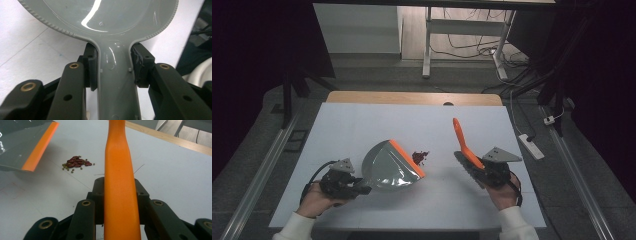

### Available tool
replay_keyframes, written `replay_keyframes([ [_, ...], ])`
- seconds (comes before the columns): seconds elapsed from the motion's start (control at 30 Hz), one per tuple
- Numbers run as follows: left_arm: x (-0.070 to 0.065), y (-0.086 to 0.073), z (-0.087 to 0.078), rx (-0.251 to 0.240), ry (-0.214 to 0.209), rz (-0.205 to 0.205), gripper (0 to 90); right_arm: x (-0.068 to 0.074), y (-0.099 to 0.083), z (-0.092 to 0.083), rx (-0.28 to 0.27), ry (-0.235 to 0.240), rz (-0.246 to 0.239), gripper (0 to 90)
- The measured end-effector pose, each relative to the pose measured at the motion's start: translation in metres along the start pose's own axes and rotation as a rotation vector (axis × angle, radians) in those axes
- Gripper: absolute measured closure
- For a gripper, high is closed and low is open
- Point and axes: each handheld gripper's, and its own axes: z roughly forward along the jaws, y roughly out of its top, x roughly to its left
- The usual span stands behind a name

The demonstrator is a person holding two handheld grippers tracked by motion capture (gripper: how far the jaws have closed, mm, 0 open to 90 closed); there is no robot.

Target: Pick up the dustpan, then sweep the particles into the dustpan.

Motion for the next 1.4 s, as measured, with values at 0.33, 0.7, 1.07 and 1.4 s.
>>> replay_keyframes([
  [0.33,-0.001,-0.001,0.003,0.034,0.01,0.013,61.6,0.004,0.008,0.015,0.004,0.013,-0.021,70.4],
  [0.7,0.002,-0.001,0.006,0.056,0.009,-0.006,61.6,0.011,0.025,0.054,0.034,0.042,-0.05,70.4],
  [1.07,0.001,-0.001,0.013,0.08,0.0,-0.004,61.6,0.015,0.047,0.087,0.067,0.057,-0.07,70.4],
  [1.4,0.0,-0.002,0.018,0.099,-0.01,0.007,61.6,0.012,0.052,0.111,0.096,0.06,-0.039,70.4],
])
